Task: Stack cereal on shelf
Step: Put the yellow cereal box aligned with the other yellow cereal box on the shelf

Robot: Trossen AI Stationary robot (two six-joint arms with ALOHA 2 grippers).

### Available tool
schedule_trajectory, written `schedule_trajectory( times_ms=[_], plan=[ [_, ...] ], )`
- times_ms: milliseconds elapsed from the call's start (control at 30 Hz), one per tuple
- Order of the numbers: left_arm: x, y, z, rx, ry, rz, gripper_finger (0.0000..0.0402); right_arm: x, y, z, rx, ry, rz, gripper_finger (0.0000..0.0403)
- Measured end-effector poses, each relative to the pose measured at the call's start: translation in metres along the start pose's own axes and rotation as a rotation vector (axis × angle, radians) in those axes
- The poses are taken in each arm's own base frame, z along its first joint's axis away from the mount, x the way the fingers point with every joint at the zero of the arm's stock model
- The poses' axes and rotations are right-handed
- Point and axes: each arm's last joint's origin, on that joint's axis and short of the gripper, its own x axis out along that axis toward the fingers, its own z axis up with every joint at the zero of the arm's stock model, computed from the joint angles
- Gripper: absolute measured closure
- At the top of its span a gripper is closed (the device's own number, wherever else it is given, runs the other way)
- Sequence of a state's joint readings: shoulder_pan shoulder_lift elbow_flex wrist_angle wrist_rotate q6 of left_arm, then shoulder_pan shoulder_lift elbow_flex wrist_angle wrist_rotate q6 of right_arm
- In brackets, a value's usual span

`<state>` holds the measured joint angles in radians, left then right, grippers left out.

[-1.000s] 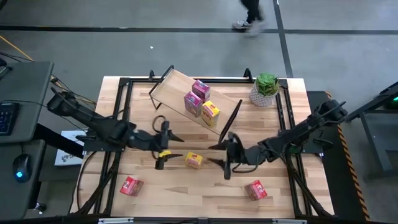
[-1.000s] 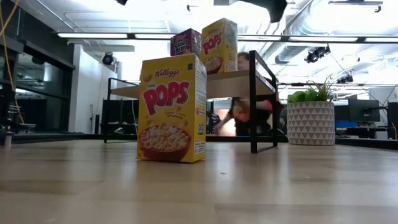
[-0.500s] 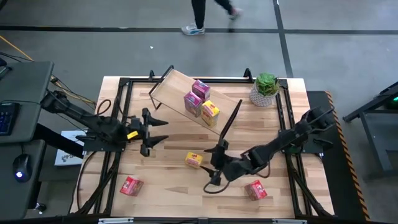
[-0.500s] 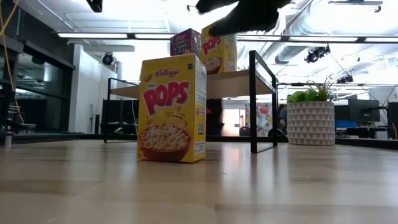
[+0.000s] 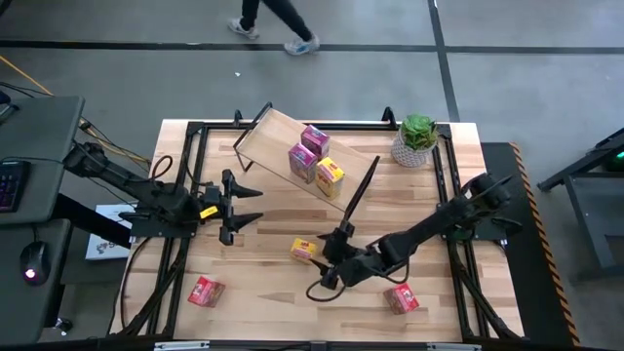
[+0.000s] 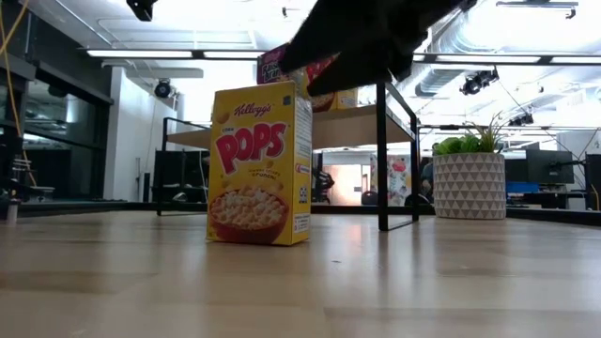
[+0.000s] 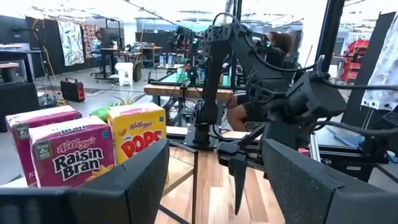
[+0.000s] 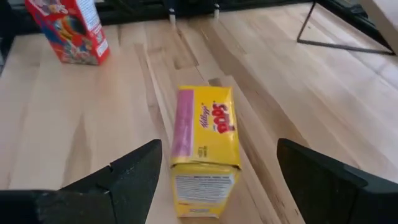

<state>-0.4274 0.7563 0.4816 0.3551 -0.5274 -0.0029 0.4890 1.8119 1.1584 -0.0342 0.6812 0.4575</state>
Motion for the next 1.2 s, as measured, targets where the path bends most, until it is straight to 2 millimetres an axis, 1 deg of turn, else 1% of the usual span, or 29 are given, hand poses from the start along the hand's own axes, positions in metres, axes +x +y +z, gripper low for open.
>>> schedule_trajectory(
  times_ms=[67,233,367,600,733,867,1100,1200],
  plan=[
    [0.0,0.0,0.0,0.007,0.0,0.0,0.0151,0.004,0.001,-0.004,0.009,0.009,-0.005,0.0091],
    [0.0,0.0,-0.001,0.019,0.008,-0.001,0.0151,0.022,0.003,-0.016,0.007,0.043,0.024,0.0091],
    [0.0,0.0,-0.001,0.021,0.012,-0.001,0.0151,0.033,0.001,-0.019,0.021,0.049,0.037,0.0091],
    [0.0,0.0,-0.001,0.022,0.013,-0.001,0.0151,0.043,-0.005,-0.021,0.04,0.046,0.01,0.0091],
    [0.0,0.0,-0.001,0.022,0.014,-0.001,0.0151,0.045,-0.007,-0.02,0.048,0.041,0.008,0.0096],
    [0.0,0.0,-0.001,0.023,0.015,-0.001,0.0151,0.045,-0.006,-0.019,0.051,0.039,0.016,0.0119],
    [0.0,0.0,-0.002,0.024,0.017,0.0,0.0151,0.045,-0.006,-0.02,0.048,0.044,0.023,0.0184],
    [0.0,0.0,-0.002,0.024,0.017,0.0,0.0151,0.045,-0.005,-0.02,0.04,0.061,0.062,0.0207]
  ],
)
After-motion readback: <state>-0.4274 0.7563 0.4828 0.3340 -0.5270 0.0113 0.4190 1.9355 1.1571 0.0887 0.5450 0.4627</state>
